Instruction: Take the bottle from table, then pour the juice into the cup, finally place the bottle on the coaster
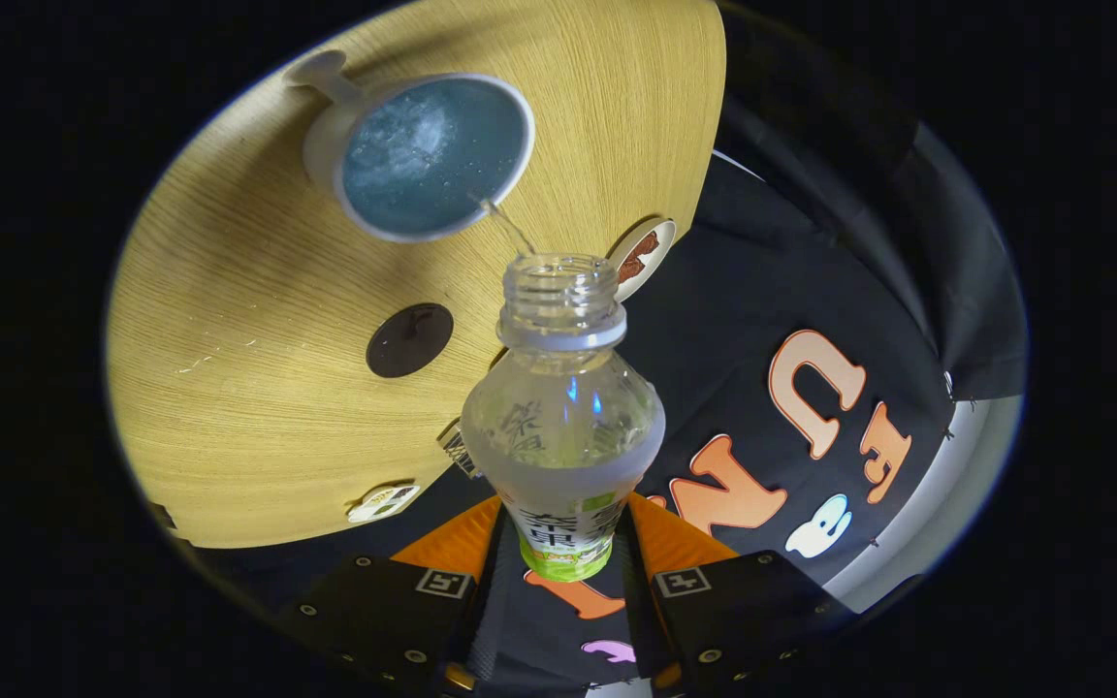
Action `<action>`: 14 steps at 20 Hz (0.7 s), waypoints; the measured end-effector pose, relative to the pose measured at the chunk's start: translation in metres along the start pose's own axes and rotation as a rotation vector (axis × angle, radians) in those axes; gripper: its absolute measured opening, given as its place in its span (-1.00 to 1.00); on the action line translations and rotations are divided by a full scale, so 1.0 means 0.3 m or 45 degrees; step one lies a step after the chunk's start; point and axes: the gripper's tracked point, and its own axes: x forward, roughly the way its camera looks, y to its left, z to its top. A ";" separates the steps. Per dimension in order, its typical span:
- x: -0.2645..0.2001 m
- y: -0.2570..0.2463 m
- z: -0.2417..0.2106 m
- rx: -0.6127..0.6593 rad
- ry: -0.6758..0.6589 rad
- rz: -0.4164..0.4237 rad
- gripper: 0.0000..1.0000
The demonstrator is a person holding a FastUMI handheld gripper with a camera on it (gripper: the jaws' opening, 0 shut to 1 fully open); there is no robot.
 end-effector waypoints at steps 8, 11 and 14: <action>0.016 0.015 -0.007 0.098 -0.023 0.017 0.08; 0.011 0.023 -0.003 0.210 -0.039 0.028 0.09; 0.004 0.047 -0.001 0.370 -0.047 0.065 0.09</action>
